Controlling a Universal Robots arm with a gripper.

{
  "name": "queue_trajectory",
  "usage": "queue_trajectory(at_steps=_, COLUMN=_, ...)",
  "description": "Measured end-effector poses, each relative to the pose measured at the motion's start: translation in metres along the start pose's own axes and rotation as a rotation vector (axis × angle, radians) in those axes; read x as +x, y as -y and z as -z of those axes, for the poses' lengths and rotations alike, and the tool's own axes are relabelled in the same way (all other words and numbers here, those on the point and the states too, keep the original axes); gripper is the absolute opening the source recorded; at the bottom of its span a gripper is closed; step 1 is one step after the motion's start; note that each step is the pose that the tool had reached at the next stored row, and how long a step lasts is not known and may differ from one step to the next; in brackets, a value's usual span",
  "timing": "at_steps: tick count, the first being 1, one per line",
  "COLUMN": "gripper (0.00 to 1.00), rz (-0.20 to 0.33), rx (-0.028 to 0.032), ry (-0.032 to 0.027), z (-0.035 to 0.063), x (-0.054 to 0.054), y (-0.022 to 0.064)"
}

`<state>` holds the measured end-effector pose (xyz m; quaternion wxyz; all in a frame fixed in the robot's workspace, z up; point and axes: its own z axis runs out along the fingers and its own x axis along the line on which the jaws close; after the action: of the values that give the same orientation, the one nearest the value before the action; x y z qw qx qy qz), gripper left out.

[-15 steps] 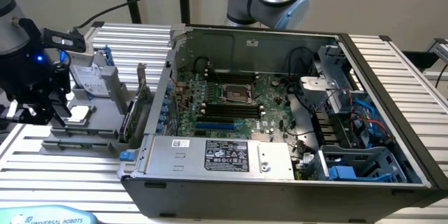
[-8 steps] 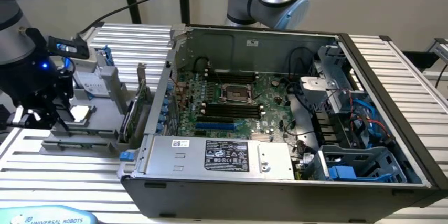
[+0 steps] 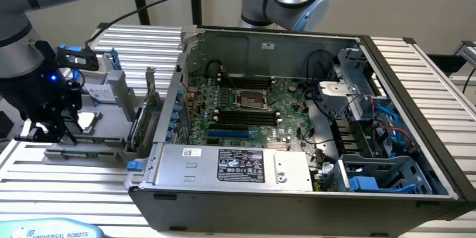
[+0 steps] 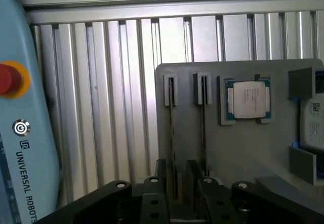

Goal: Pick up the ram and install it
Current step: 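Pick up the ram and move it above insertion slot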

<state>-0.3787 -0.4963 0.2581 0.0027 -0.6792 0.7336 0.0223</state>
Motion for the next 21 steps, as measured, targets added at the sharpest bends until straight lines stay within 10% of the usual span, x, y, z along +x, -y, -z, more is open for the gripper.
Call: queue_trajectory(at_steps=21, gripper=0.31, rz=0.019, rx=-0.0008, ry=-0.0007, z=-0.0380, x=0.001, y=0.0018)
